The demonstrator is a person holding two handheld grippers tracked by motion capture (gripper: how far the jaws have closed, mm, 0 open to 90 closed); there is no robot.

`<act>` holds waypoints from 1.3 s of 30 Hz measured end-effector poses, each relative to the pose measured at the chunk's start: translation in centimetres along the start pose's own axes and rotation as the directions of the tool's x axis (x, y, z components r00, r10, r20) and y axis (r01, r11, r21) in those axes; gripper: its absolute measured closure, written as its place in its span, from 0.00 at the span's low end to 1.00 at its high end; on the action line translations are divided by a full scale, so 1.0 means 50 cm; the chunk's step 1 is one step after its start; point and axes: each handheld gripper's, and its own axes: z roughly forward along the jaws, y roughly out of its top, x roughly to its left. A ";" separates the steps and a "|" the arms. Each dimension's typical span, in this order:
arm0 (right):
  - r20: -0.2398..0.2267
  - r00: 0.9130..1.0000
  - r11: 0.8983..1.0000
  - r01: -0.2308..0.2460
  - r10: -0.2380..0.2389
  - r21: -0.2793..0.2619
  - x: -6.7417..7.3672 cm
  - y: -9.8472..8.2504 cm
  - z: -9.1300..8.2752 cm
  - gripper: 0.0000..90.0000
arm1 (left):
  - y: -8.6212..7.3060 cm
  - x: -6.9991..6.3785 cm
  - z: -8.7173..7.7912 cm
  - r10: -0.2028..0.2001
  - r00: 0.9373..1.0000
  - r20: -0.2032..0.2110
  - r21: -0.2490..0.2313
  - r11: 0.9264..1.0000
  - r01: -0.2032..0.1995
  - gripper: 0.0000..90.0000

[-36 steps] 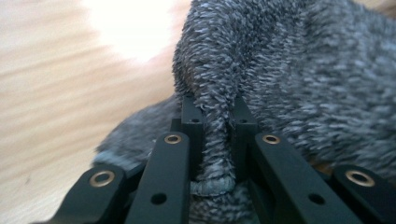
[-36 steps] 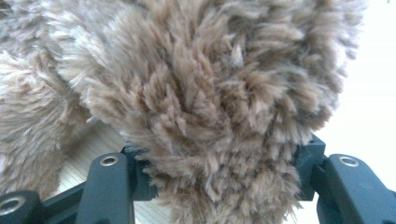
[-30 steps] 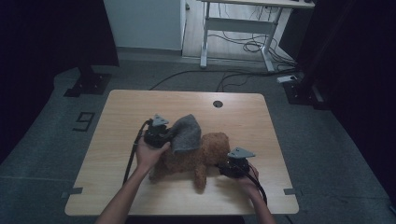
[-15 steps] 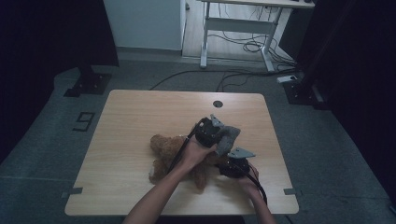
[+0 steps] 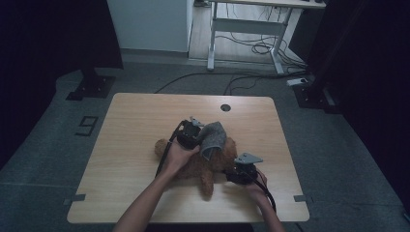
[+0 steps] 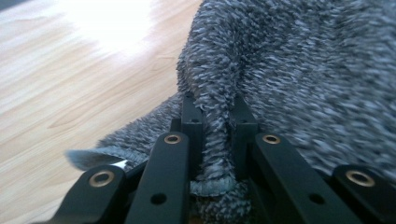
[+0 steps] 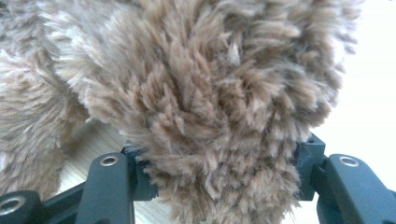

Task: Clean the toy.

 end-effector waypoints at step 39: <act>-0.016 0.999 0.999 -0.033 0.033 -0.002 -0.006 -0.004 0.001 0.47 | -0.177 0.104 -0.147 -0.051 0.998 -0.025 -0.069 0.996 0.049 0.89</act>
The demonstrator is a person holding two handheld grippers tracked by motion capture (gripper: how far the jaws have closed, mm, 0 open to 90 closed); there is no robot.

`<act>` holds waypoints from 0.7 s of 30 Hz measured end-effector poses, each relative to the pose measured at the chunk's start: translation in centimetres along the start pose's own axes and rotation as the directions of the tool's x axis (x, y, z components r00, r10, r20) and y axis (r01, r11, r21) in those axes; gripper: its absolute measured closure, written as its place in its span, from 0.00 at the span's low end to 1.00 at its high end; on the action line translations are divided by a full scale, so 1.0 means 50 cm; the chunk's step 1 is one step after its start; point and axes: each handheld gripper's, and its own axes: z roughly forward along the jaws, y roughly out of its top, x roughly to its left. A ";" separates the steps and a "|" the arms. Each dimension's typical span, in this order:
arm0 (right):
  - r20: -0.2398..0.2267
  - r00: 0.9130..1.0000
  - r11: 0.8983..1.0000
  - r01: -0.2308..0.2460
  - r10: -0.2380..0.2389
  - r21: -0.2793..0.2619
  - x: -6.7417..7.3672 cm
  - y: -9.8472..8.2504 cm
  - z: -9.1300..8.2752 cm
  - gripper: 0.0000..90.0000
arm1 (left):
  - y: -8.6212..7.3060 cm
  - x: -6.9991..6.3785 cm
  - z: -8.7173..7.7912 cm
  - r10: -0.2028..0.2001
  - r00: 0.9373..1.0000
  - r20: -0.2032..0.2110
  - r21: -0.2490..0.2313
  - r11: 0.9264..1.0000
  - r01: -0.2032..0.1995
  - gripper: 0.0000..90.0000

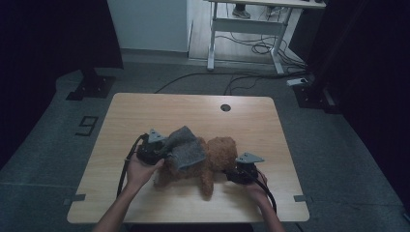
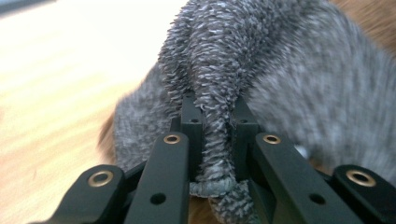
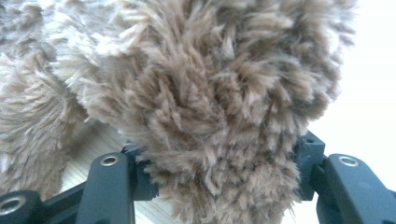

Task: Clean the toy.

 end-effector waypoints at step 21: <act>0.014 1.000 1.000 -0.001 0.001 -0.001 0.002 0.002 0.007 0.48 | -0.044 0.111 0.086 -0.143 0.989 -0.044 0.102 0.984 0.147 0.89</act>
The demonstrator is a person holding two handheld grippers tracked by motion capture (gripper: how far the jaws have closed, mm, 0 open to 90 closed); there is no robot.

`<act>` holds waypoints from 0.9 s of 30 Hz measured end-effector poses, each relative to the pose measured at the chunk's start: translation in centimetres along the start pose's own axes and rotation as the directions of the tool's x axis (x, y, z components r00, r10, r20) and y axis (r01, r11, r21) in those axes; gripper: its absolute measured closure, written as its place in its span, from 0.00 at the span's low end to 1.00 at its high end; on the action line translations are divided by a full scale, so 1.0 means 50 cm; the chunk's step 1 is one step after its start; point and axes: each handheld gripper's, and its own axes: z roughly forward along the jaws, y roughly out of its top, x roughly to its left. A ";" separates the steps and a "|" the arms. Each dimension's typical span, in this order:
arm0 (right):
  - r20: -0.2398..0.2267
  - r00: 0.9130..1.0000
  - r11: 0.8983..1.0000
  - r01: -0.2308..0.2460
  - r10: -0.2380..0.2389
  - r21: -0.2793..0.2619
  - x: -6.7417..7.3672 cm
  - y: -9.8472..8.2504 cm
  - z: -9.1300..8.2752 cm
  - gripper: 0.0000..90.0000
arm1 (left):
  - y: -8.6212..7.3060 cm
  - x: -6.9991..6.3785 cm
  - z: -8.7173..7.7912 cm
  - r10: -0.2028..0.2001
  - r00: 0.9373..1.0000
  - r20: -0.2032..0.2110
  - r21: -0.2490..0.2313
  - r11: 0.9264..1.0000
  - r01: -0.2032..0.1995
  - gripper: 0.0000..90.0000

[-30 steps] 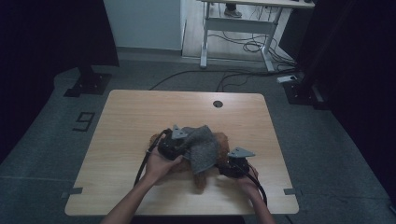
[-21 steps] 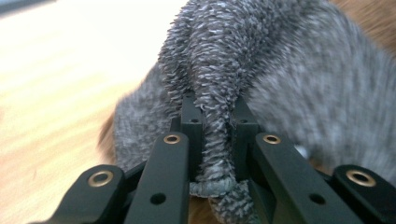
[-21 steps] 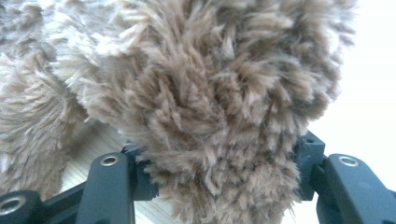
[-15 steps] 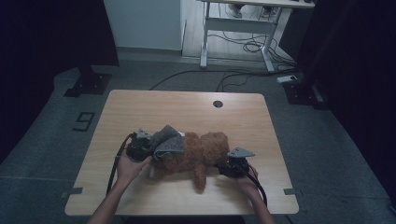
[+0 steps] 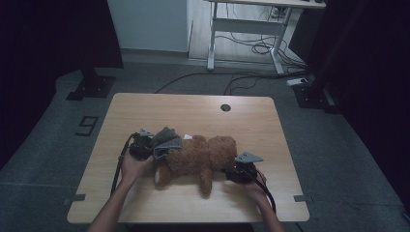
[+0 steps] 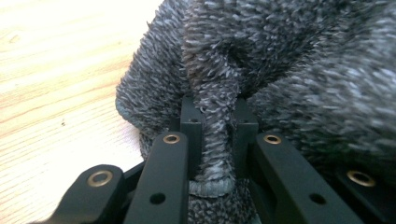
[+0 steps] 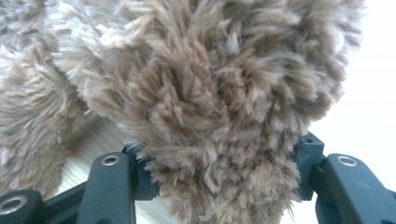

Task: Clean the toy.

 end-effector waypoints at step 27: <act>0.049 0.999 1.000 -0.007 0.007 0.003 -0.009 0.003 0.032 0.48 | 0.147 -0.158 0.022 0.137 0.987 0.085 -0.088 0.988 -0.130 0.89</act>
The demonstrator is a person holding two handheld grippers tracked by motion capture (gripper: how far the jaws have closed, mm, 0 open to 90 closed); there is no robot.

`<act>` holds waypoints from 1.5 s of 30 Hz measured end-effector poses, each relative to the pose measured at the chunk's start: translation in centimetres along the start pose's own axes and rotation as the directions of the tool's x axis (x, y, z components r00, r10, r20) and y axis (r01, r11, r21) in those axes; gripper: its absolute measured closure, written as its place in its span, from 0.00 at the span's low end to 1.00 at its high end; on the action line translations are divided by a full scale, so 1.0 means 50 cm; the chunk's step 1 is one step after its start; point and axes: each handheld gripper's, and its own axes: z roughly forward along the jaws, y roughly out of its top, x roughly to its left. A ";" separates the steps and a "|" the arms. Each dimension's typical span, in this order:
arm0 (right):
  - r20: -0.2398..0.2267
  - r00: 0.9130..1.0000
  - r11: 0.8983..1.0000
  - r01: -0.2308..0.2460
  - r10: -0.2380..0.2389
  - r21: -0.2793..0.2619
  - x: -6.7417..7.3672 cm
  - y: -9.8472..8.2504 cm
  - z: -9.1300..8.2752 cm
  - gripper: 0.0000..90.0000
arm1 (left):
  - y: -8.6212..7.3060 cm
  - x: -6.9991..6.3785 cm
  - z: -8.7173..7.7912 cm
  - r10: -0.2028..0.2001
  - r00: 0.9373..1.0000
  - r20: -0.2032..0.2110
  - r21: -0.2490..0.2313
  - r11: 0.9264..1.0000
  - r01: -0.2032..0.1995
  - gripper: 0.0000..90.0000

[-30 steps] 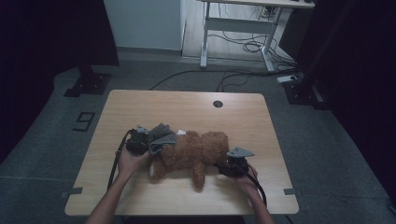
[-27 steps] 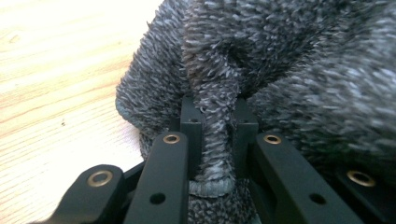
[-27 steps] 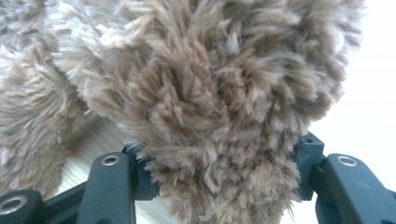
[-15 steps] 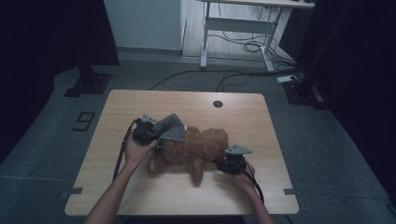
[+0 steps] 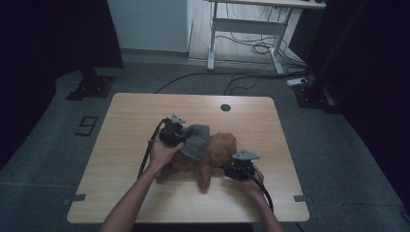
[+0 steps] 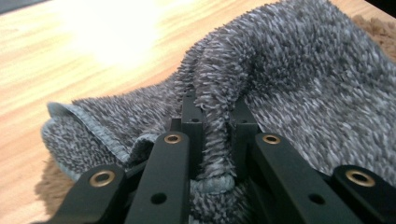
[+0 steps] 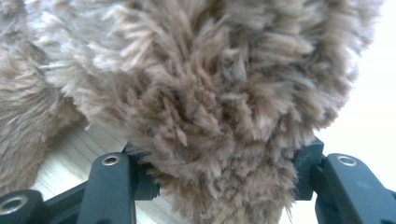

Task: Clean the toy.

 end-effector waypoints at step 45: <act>-0.184 0.949 0.966 -0.248 0.257 0.073 -0.046 0.082 0.008 0.05 | -0.115 -0.076 -0.062 0.101 0.994 0.041 -0.091 0.991 -0.097 0.90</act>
